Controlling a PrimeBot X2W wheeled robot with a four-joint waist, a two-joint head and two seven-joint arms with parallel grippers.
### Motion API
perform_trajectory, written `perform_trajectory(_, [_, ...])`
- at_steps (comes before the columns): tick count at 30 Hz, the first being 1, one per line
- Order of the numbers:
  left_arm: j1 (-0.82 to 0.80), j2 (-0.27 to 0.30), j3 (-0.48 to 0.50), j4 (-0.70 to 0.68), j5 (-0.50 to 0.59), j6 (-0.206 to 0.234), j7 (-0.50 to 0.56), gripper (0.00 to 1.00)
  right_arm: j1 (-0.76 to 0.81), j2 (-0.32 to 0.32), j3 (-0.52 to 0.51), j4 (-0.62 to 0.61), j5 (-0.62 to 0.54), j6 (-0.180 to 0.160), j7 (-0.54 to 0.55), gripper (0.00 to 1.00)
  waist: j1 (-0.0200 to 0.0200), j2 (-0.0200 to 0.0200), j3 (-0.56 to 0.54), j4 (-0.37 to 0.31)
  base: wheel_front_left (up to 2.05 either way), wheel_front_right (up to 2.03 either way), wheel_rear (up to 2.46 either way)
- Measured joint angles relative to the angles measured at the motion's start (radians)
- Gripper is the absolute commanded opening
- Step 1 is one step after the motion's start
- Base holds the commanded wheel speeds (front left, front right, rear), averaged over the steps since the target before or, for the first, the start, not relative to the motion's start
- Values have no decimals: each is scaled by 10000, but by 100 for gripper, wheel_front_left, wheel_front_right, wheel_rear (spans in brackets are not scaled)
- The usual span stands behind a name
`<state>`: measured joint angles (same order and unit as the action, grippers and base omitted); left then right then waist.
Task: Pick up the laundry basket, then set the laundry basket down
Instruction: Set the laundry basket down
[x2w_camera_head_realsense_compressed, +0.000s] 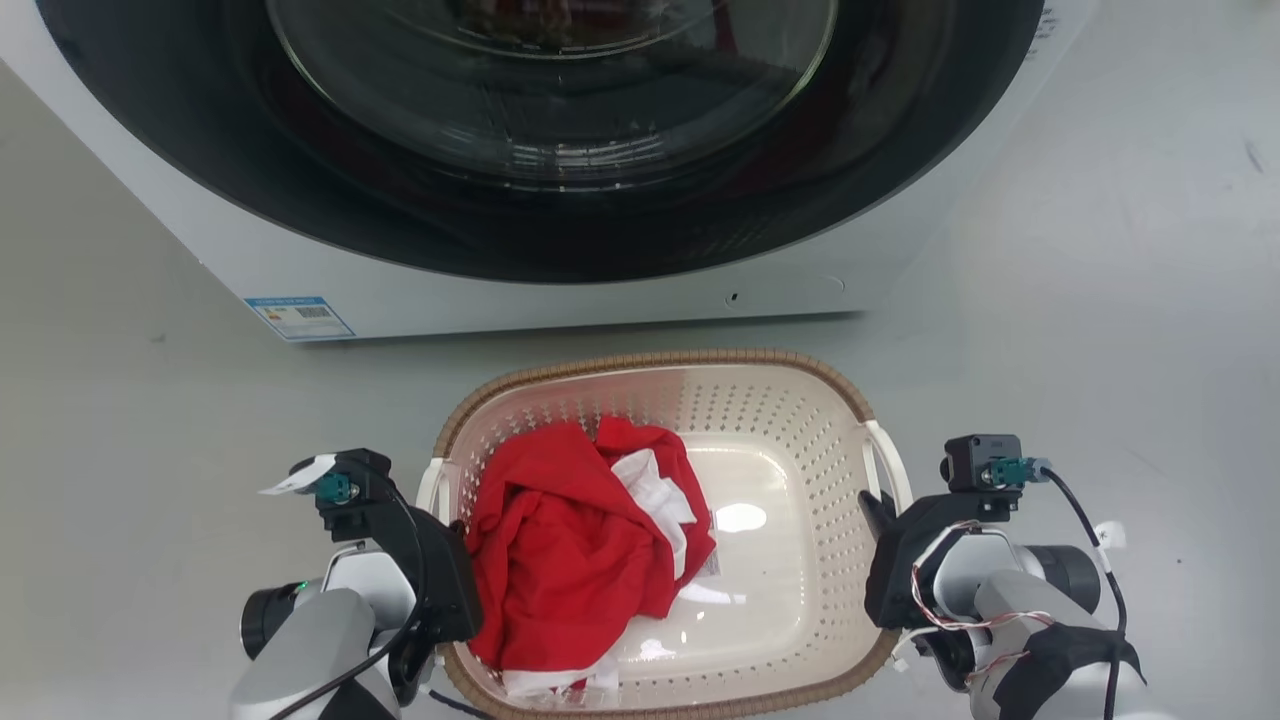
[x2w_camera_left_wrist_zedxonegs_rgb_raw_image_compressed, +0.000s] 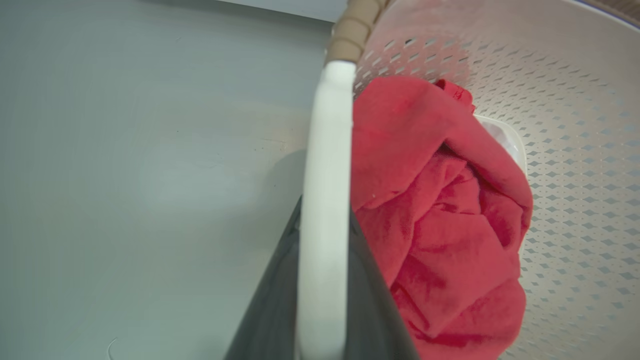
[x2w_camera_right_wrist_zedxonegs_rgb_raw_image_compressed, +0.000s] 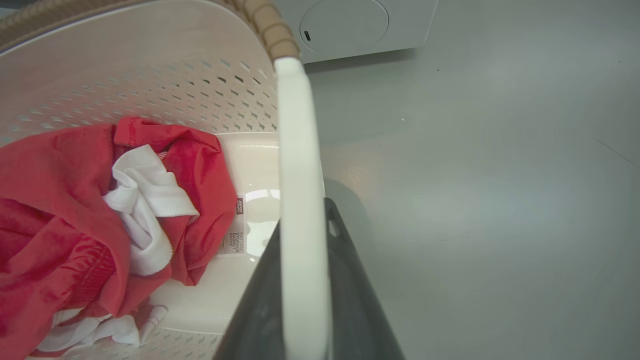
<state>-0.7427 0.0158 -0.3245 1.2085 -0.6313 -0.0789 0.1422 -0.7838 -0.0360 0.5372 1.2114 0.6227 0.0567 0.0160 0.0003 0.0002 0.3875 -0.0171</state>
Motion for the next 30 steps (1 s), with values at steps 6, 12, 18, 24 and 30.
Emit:
perform_trajectory(6, [-383,38,15,-125,23,96,-420,0,-517,-19,4,-75,-31,-52,-303,0,-1,0,887,-19,0,0,0])
perform_trajectory(12, [-802,63,25,-207,98,182,-857,0,-957,-40,-10,-109,-65,-138,-625,0,-1,0,1766,-21,0,0,0])
perform_trajectory(18, [-1164,157,23,-245,186,184,-1208,0,-1318,-36,23,-128,-132,-184,-901,0,-1,1,2583,-35,0,0,0])
perform_trajectory(24, [-1567,234,19,-251,226,180,-1490,0,-1660,-27,52,-146,-242,-303,-1183,0,-2,0,3289,-65,0,0,0])
perform_trajectory(30, [-1927,313,17,-255,251,171,-1762,0,-1998,-13,54,-165,-253,-316,-1442,0,-2,0,3888,-108,0,0,0])
